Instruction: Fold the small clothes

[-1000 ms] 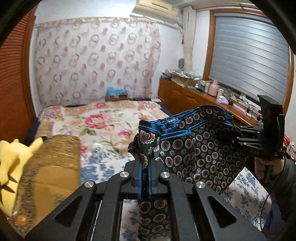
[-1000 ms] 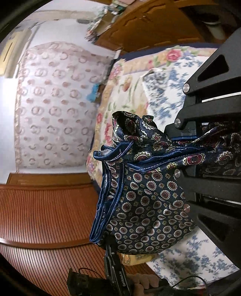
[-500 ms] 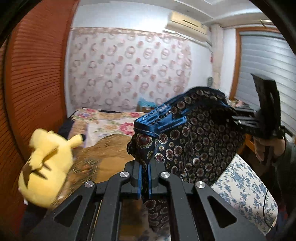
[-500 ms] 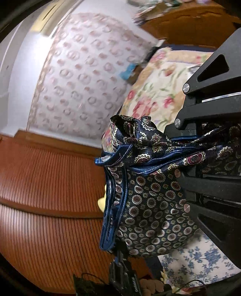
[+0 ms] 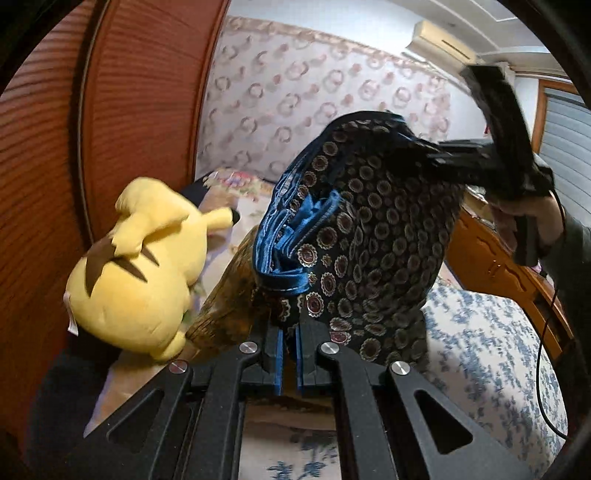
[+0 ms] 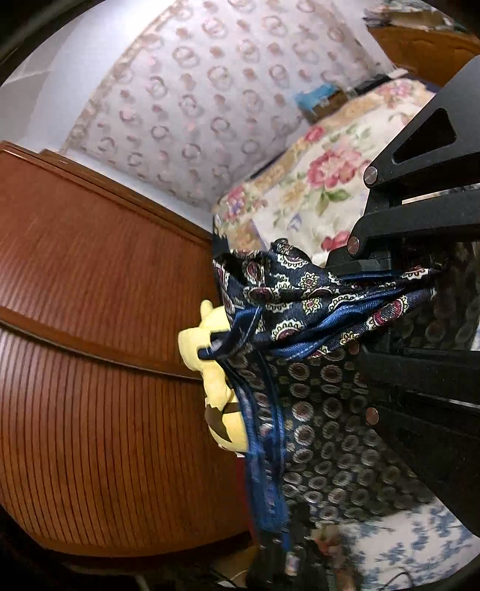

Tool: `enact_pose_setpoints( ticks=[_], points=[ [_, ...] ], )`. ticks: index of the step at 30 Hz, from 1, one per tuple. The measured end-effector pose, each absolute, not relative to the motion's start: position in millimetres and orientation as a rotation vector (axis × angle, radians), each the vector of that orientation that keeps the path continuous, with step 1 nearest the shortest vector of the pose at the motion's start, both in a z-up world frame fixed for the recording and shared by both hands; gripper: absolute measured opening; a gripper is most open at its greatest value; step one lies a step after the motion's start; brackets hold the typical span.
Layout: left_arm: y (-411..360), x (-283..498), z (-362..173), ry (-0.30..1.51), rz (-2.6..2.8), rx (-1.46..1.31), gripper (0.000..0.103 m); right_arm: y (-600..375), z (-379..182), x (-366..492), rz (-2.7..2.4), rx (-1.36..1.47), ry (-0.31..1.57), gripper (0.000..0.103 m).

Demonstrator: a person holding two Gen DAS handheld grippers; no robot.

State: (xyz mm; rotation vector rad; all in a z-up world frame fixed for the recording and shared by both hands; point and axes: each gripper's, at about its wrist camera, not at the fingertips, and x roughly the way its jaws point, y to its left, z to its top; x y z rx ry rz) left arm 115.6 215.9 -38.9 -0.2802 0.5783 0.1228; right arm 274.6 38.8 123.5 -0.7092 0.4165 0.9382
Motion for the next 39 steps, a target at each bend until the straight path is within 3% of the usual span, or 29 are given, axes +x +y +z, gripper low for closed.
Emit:
enact_pose_setpoints(
  ticks=[2,9,12,19,27,31,33,35,39],
  points=[
    [212.1,109.5,-41.7,0.589,0.127,-0.282,0.005,49.4,117.2,290.7,0.919,-0.687,0.443,0.017],
    [212.2,106.9,-49.9,0.611,0.134,-0.299,0.005,51.5,116.5,326.0,0.821,-0.589,0.469,0.055],
    [214.3,106.0,-50.9,0.61,0.142,-0.31,0.005,36.8,121.0,318.3,0.806,-0.546,0.438,0.065],
    [211.4,107.8,-47.5,0.619,0.16,-0.281,0.006,16.0,75.1,315.4,0.859,-0.527,0.573,0.065],
    [201.5,94.4,-31.7,0.604,0.2,-0.203,0.012,26.0,29.3,349.6,0.865,-0.442,0.724,0.065],
    [192.5,84.2,-18.1,0.579,0.195,-0.158,0.038,26.7,40.2,348.2,0.848,-0.401,0.717,0.065],
    [187.3,79.6,-11.3,0.567,0.178,-0.144,0.044,26.8,45.0,331.8,0.845,-0.394,0.69,0.065],
    [182.2,76.3,-5.5,0.557,0.16,-0.136,0.061,16.4,49.5,318.8,0.84,-0.372,0.672,0.065],
    [168.2,67.4,6.0,0.532,0.129,-0.122,0.079,-4.4,49.9,282.6,0.815,-0.346,0.639,0.065]
  ],
)
